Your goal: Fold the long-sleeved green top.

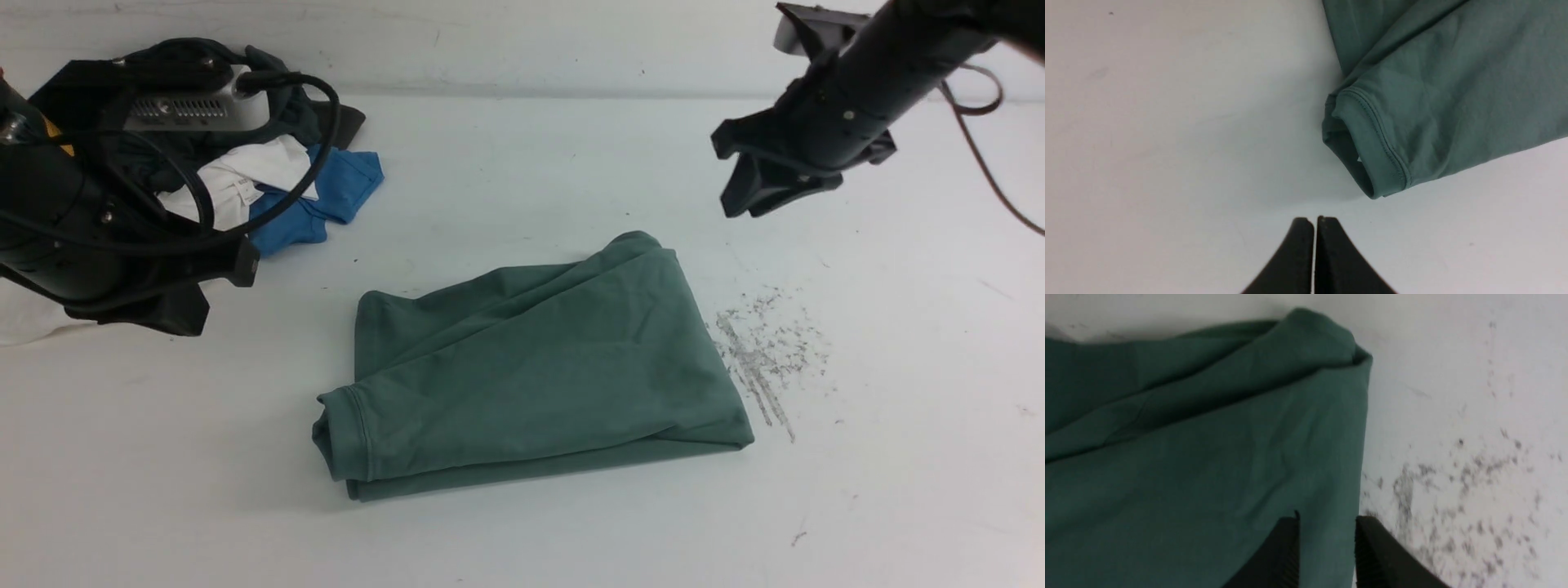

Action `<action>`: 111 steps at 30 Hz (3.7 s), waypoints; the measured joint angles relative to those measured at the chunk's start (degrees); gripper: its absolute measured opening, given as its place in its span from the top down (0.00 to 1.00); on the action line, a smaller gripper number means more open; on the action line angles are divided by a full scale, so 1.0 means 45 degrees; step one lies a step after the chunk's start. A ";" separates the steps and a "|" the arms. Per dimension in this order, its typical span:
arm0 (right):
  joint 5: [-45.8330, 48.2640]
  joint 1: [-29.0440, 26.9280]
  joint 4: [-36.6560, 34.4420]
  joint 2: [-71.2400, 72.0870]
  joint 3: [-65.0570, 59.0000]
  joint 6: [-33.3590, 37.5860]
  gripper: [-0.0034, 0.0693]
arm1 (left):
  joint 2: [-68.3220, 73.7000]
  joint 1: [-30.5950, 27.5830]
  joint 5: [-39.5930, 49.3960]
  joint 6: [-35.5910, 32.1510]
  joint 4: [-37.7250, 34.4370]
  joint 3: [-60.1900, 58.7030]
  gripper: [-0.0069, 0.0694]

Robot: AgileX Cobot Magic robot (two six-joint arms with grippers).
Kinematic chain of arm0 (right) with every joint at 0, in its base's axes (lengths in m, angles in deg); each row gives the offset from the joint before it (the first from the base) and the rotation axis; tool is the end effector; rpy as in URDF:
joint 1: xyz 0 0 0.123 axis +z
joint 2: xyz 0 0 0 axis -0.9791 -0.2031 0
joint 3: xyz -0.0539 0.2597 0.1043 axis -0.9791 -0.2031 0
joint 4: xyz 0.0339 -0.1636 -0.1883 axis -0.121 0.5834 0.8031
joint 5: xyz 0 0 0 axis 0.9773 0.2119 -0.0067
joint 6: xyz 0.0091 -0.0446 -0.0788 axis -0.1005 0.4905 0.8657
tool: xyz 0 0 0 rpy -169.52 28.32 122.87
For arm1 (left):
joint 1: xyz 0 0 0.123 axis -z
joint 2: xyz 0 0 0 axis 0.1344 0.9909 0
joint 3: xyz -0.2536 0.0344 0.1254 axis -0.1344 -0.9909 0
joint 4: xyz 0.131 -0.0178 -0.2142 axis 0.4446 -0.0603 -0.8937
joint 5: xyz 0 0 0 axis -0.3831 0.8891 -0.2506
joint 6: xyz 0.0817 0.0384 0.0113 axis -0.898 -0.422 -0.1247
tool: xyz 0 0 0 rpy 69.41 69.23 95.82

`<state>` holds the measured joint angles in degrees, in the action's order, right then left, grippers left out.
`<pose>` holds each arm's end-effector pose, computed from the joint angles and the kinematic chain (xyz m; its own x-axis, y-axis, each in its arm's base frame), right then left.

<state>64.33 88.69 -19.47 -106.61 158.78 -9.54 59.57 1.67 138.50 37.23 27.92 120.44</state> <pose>0.4425 0.1094 0.2818 -0.9209 -0.2023 -0.3333 -0.3008 0.9125 0.2772 0.2617 -0.0520 0.3356 -0.9172 0.0510 -0.3952 0.1092 0.9860 -0.1262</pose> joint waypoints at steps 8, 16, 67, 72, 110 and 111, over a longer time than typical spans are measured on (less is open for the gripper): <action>-0.0008 0.0618 0.0683 -0.0953 -0.1099 -0.0808 0.46 | 0.0000 0.0000 0.0509 -0.0234 -0.0047 0.0000 0.91; -0.0016 0.1552 0.2776 -0.1080 -0.1564 -0.1048 0.48 | 0.0000 0.0000 0.0535 -0.0248 -0.0215 0.0000 0.91; -0.0091 0.1509 0.3800 0.7146 -0.7403 -0.2768 0.27 | -0.3815 0.0000 0.1520 -0.0998 -0.0282 -0.0524 0.91; -0.0679 0.1509 0.4662 1.1215 -0.9024 -0.3181 0.46 | -0.4829 0.0000 0.1508 -0.0998 -0.0282 -0.0524 0.91; 0.0143 0.1684 0.2595 0.7743 -0.6000 0.0601 0.97 | -0.2816 0.0000 -0.0096 -0.1740 -0.2358 -0.0524 0.91; 0.0143 0.1728 0.2576 0.7578 -0.5722 0.0703 0.97 | -0.2742 0.0000 -0.0164 -0.1801 -0.2374 -0.0524 0.91</action>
<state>64.98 96.47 -7.88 -72.51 133.02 -6.37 47.23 1.67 137.77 29.13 17.23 118.08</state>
